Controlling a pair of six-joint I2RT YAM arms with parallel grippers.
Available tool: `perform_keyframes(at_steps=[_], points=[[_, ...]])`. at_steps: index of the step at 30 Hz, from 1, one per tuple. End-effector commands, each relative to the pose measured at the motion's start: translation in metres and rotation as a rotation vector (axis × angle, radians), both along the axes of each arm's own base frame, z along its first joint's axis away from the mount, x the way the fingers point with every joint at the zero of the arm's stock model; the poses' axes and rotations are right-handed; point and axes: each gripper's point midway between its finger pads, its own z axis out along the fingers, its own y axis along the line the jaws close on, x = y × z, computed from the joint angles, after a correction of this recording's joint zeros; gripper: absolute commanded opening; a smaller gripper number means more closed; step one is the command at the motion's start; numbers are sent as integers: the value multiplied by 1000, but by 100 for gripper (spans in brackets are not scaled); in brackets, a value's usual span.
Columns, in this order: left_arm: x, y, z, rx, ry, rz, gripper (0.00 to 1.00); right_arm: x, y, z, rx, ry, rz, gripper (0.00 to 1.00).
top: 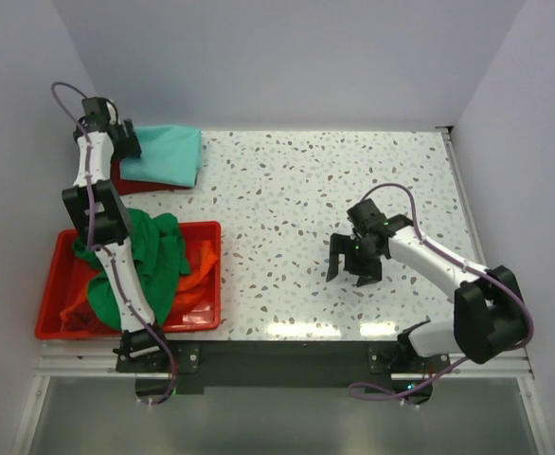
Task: Fold and stack the t-shirts
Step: Neatly place the folded tshirt to the corner, then reset both grippers
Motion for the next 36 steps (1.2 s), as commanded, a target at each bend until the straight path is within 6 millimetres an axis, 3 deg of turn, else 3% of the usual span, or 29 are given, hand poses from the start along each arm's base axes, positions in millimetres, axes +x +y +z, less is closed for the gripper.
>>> perform_keyframes(at_steps=[1, 3, 7, 10, 11, 16, 17, 18, 22, 25, 26, 27, 29, 32, 35, 36], points=[[-6, 34, 12, 20, -39, 157, 86, 11, 7, 26, 27, -59, 2, 88], [-15, 42, 27, 56, -42, 216, 100, 15, 6, 32, 20, -81, 7, 88], [-24, 33, 59, 74, -99, 229, 100, 28, 4, 47, 5, -152, 15, 88], [-37, 5, 84, 142, -118, 194, 100, 35, -1, 54, -20, -201, 15, 88], [-34, -14, 91, 161, -140, 162, 100, 37, -3, 56, -27, -215, 17, 89], [-74, -58, 127, 177, -205, 157, 100, 48, -11, 69, -58, -298, 3, 89], [-83, -66, 145, 172, -244, 157, 100, 49, -10, 72, -56, -309, 5, 89], [-93, -71, 138, 169, -225, 154, 100, 51, -9, 76, -48, -328, 4, 89], [-128, -97, 155, 150, -262, 130, 100, 63, -13, 84, -71, -391, -17, 90], [-154, -138, 162, 131, -303, 26, 100, 71, -17, 90, -81, -439, -51, 90], [-164, -163, 174, 115, -340, -38, 100, 74, -18, 92, -85, -454, -64, 90], [-174, -175, 159, 109, -312, -73, 100, 77, -17, 94, -80, -473, -76, 90], [-188, -207, 154, 69, -315, -145, 100, 80, -19, 97, -79, -496, -99, 91], [-216, -239, 147, 16, -340, -219, 100, 86, -23, 103, -85, -539, -131, 91], [-244, -254, 140, -16, -377, -233, 100, 90, -26, 108, -94, -574, -146, 91], [-255, -251, 138, -15, -395, -214, 100, 92, -27, 112, -90, -596, -152, 91]])
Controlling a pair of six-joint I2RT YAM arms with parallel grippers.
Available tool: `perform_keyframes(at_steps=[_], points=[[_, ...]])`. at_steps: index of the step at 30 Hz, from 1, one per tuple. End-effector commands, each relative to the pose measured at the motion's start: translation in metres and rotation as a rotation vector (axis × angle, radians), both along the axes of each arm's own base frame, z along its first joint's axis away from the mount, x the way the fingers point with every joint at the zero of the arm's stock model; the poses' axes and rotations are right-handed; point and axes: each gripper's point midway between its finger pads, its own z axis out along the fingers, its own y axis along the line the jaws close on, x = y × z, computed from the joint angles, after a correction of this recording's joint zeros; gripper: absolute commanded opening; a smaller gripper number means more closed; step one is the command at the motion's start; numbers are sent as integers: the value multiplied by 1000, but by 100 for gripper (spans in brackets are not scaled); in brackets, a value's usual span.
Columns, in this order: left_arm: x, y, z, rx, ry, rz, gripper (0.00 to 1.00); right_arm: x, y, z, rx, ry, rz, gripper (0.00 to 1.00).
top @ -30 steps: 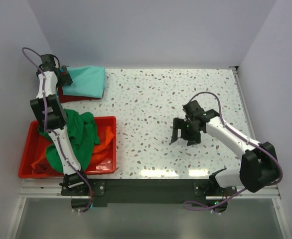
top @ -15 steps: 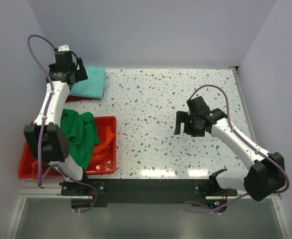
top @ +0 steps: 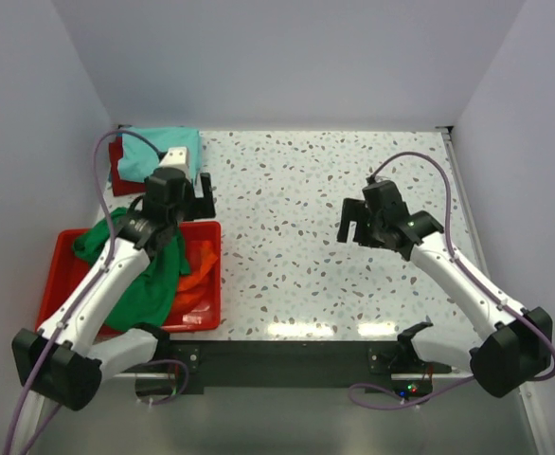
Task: Fold and stack the t-shirts
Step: Reset both grippers
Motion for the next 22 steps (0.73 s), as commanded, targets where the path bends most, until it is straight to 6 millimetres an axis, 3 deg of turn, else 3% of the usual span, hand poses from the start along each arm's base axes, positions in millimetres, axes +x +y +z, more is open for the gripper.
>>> perform_keyframes(at_steps=[1, 2, 7, 14, 22], points=[[-17, -9, 16, -92, -120, 42, 100, 17, -6, 22, -2, -131, -59, 91], [-25, -8, 23, -112, -154, 48, 100, 18, -7, 22, -7, -140, -61, 91], [-42, -9, 3, -136, -115, 56, 100, 22, -14, 19, -25, -170, -95, 91], [-42, -9, -12, -116, -76, 60, 100, 25, -13, 19, -11, -181, -105, 90], [-40, 0, -13, -138, -88, 143, 100, 25, -19, 18, -46, -186, -114, 90]])
